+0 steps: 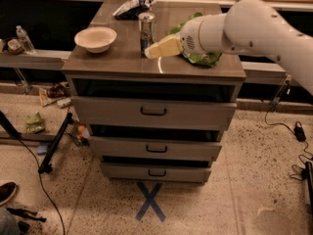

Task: Move redbull can near blue chip bag

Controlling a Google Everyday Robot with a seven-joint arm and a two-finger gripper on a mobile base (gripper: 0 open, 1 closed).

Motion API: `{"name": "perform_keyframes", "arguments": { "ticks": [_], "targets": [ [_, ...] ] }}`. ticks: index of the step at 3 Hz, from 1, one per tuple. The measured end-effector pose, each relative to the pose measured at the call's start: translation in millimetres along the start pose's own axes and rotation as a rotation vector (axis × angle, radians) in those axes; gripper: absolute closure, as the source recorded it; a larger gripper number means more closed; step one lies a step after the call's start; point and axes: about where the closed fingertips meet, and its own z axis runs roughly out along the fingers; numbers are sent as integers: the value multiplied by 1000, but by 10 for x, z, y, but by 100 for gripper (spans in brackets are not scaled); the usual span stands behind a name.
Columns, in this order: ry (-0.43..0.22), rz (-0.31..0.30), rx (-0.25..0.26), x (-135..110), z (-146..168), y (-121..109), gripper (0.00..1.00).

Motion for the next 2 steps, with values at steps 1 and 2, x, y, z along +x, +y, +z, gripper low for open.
{"name": "perform_keyframes", "arguments": {
  "ticks": [1, 2],
  "targets": [
    [-58, 50, 7, 2, 367, -116, 0],
    [-102, 85, 4, -22, 673, -173, 0]
  ]
}}
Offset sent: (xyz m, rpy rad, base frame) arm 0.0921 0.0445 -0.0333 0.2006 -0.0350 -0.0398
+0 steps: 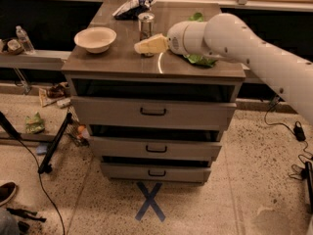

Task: Move redbull can near blue chip bag

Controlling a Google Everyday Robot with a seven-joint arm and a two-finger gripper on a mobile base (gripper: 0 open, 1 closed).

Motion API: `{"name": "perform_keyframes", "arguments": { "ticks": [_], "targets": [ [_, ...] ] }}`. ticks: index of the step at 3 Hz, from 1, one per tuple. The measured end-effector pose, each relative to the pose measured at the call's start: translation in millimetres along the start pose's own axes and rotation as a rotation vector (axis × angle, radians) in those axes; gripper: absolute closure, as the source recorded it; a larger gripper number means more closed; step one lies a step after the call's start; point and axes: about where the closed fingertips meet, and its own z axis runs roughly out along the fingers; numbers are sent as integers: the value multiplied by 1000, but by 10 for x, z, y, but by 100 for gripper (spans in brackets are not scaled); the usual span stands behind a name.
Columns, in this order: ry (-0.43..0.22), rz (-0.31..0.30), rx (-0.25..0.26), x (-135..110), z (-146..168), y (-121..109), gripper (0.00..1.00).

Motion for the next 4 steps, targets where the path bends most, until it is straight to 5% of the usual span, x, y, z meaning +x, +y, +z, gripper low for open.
{"name": "perform_keyframes", "arguments": {
  "ticks": [1, 2, 4],
  "targets": [
    [-23, 1, -10, -40, 262, -36, 0],
    [-45, 5, -26, -77, 466, -51, 15],
    [-59, -10, -40, -124, 667, -68, 62]
  ]
}}
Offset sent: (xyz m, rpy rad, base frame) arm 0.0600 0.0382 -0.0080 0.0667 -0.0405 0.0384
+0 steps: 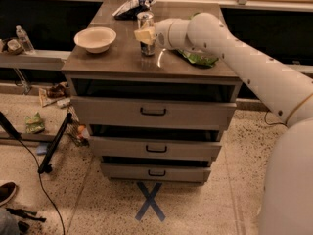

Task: Move redbull can near blue chip bag

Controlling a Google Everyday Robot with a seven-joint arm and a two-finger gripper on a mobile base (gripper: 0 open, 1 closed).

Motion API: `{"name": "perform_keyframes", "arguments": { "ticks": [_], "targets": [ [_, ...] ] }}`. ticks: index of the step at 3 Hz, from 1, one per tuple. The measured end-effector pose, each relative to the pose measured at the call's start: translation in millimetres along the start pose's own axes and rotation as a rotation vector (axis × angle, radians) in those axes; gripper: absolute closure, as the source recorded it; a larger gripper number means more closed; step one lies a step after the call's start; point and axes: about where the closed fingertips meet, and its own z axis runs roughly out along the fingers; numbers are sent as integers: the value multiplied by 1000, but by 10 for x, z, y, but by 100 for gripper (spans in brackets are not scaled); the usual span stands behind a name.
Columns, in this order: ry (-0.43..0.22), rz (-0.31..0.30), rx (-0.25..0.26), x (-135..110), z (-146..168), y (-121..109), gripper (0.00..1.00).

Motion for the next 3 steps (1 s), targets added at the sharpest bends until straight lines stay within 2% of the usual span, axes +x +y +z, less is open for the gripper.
{"name": "perform_keyframes", "arguments": {
  "ticks": [1, 2, 3],
  "targets": [
    [-12, -23, 17, -87, 93, -79, 85],
    [-16, -34, 43, -179, 308, -267, 100],
    [-26, -14, 89, -415, 694, -620, 100]
  ]
}}
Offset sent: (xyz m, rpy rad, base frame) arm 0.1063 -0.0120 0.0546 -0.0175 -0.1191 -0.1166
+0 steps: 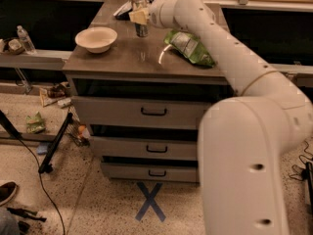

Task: Move redbull can near blue chip bag

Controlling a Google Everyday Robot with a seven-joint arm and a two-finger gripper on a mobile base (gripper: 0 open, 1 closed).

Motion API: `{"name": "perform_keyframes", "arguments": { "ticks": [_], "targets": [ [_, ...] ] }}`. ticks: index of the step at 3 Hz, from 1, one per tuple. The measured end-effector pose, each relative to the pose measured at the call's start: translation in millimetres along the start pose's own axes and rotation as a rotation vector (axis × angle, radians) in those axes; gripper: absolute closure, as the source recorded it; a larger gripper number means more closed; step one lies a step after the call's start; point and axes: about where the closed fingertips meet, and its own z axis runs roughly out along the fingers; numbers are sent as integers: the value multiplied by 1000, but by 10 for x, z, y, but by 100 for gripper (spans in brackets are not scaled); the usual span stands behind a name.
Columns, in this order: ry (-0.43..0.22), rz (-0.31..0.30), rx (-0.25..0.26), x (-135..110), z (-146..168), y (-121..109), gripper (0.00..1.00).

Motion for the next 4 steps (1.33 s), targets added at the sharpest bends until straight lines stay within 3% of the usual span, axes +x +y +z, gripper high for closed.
{"name": "perform_keyframes", "arguments": {
  "ticks": [1, 2, 4],
  "targets": [
    [-5, 21, 36, -141, 233, -171, 100],
    [7, 66, 64, -157, 508, -192, 100],
    [52, 161, 114, 64, 873, -207, 100]
  ]
}}
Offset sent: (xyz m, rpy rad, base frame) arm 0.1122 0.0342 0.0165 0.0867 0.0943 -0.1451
